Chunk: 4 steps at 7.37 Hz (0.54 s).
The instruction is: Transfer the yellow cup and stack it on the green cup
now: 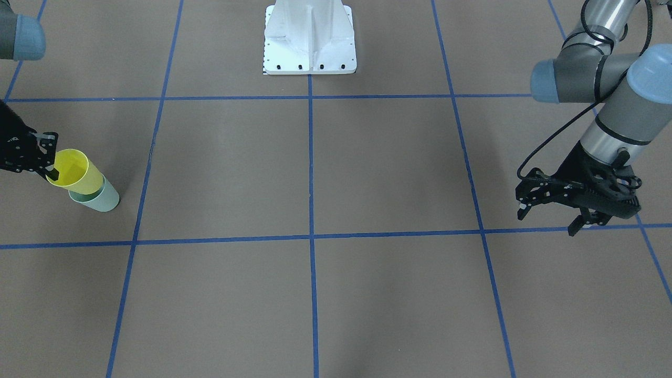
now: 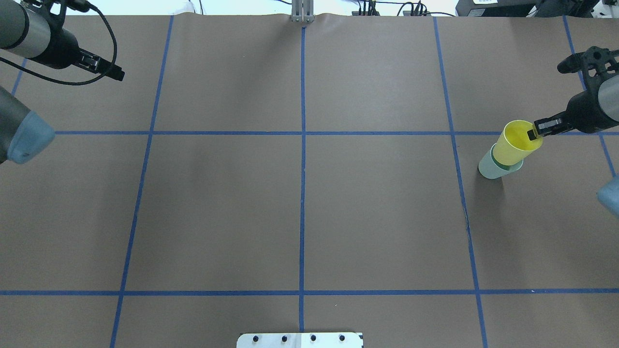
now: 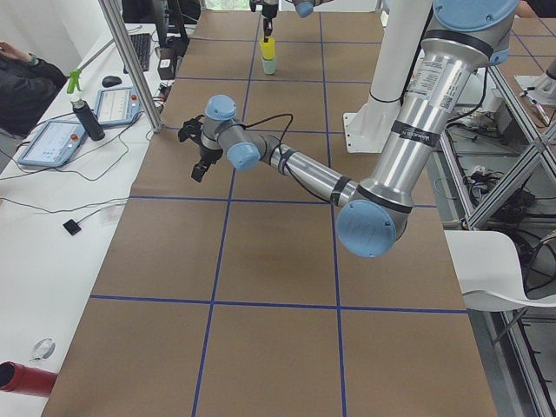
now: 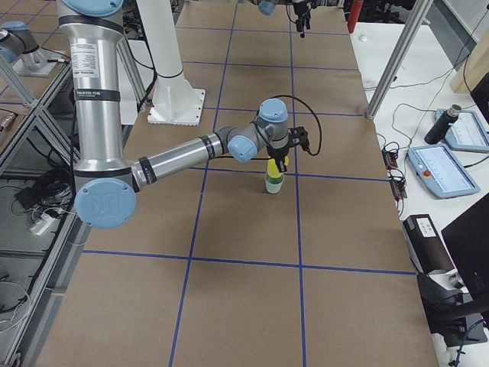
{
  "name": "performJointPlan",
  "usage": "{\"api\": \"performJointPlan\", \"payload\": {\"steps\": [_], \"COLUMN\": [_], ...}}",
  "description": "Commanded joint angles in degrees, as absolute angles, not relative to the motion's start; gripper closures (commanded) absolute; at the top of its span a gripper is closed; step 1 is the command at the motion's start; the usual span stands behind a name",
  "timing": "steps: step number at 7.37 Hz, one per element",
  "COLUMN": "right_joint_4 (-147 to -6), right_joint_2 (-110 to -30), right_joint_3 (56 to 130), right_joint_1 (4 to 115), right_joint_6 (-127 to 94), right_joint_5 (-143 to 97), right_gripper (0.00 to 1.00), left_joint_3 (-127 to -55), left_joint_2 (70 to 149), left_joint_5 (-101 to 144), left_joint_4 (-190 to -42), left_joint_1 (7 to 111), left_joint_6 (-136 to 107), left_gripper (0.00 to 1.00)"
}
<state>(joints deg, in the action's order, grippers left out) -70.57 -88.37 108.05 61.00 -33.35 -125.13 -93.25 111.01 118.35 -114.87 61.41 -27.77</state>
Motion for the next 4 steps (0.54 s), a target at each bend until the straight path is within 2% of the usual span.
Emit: {"api": "performJointPlan", "payload": {"steps": [1,4], "right_joint_4": [-71.4,-72.9], "right_joint_2": [-88.1,-87.9], "right_joint_3": [107.7,107.2], "right_joint_1": [60.4,62.4], "right_joint_6": [-33.0,-29.6], "right_joint_5": [-124.9,-125.4], "right_gripper": [1.0,1.0], "left_joint_3": [-93.3,-93.1], "left_joint_2": [110.8,110.8], "left_joint_5": [118.3,118.3], "left_joint_4": [-114.9,-114.9], "left_joint_1": [61.4,61.3], "left_joint_6": [-27.8,-27.8], "left_gripper": [0.0,0.0]}}
